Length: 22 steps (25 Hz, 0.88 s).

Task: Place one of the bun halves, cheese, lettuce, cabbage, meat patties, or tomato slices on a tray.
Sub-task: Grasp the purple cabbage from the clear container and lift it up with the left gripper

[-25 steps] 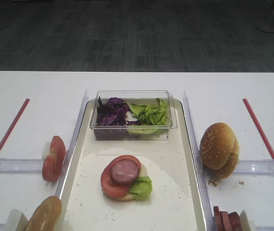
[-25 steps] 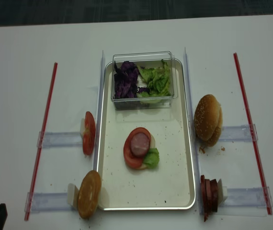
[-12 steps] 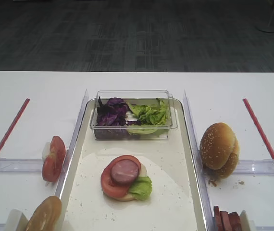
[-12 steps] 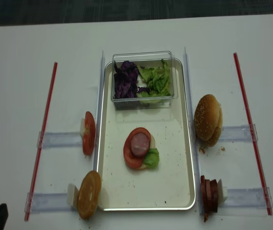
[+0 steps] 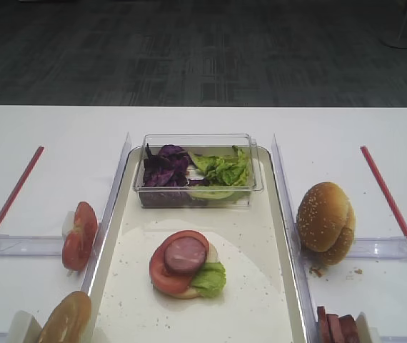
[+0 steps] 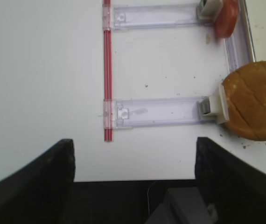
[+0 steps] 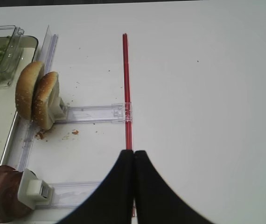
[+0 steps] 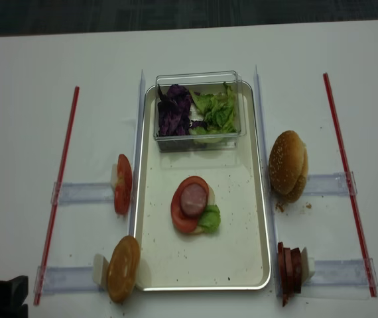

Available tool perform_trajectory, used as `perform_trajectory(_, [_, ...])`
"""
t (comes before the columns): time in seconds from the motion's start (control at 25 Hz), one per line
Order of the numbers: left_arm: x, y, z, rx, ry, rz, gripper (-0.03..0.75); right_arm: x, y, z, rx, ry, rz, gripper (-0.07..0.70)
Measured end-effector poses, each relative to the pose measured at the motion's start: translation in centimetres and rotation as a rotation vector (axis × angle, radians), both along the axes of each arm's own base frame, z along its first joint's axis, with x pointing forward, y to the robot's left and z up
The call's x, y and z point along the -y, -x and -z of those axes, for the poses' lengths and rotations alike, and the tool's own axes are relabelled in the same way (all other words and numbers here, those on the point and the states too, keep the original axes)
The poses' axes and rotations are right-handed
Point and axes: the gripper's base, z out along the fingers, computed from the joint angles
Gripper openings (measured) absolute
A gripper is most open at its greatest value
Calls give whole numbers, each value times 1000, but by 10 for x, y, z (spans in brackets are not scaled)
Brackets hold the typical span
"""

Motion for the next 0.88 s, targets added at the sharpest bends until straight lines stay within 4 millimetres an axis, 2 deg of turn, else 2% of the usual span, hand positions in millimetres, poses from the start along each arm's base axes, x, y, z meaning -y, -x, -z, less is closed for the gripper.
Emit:
perform_trajectory(0.36, [0, -29, 10, -154, -1, 1, 493, 0, 0, 0, 0, 0, 0, 364])
perform_trajectory(0.88, [0, -33, 9, -173, -2, 2, 493, 0, 0, 0, 0, 0, 0, 364])
